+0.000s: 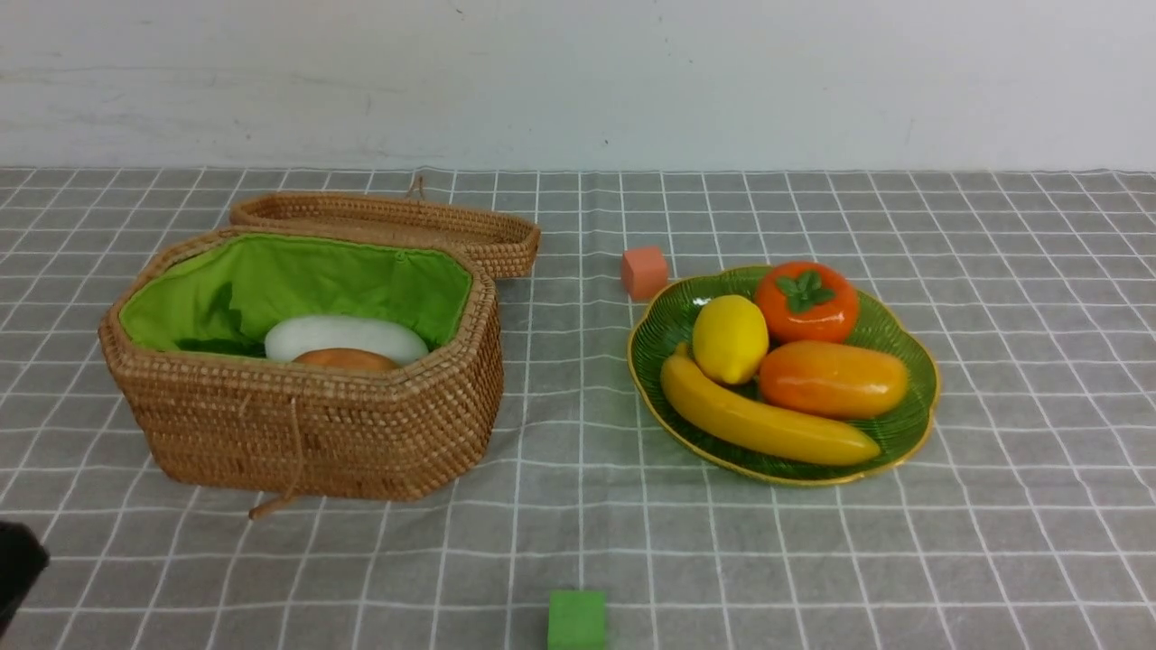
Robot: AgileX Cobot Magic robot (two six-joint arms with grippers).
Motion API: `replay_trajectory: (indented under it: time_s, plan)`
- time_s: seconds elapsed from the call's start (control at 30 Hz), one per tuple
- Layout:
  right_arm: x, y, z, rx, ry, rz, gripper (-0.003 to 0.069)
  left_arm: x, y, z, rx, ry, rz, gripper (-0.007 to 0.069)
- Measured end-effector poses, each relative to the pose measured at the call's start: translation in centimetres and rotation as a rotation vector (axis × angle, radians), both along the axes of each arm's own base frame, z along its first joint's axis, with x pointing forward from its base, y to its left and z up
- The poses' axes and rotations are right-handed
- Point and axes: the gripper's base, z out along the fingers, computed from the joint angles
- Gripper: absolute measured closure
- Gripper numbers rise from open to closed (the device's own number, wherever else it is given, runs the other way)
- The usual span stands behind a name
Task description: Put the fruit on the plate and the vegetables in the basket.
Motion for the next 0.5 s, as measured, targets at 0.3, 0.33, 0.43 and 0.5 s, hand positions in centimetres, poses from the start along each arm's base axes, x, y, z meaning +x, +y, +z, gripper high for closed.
replay_trajectory:
  time_s: [0.3,0.33,0.43,0.5]
  plan:
    - [0.0,0.0,0.0,0.0,-0.001,0.0,0.0653,0.1,0.8,-7.0,-0.094,0.362,0.166,0.0638]
    - [0.0,0.0,0.0,0.0,-0.001,0.0,0.0652,0.0,0.7,-7.5,-0.117,0.406,0.169,0.0638]
    - [0.0,0.0,0.0,0.0,0.0,0.0,0.0649,-0.1,0.7,-7.5,-0.189,0.429,0.175,0.0638]
    - [0.0,0.0,0.0,0.0,0.0,0.0,0.0645,-0.1,0.7,-7.5,-0.213,0.432,0.178,0.0638]
